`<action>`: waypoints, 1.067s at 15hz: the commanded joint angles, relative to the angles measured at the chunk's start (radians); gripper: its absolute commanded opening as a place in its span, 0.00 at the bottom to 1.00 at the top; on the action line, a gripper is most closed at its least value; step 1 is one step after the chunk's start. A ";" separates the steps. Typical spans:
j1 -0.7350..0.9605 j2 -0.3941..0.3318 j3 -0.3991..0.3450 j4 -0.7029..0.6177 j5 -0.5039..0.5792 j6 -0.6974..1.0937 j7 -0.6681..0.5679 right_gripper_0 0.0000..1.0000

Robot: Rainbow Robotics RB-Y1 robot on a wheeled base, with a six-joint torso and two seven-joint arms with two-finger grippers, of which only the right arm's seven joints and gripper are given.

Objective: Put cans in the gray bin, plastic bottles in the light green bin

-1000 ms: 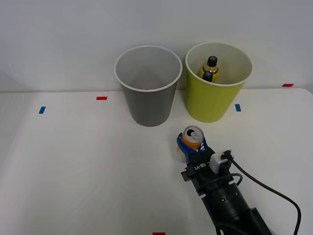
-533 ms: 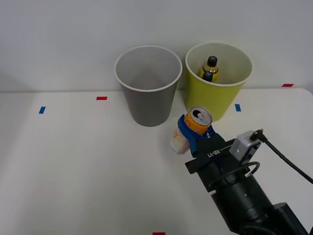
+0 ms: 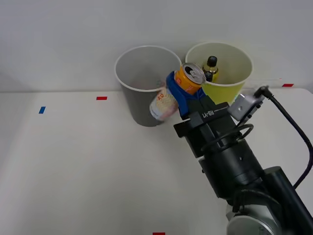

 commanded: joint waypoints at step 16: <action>-0.550 0.281 -0.257 0.585 0.215 0.215 0.015 0.00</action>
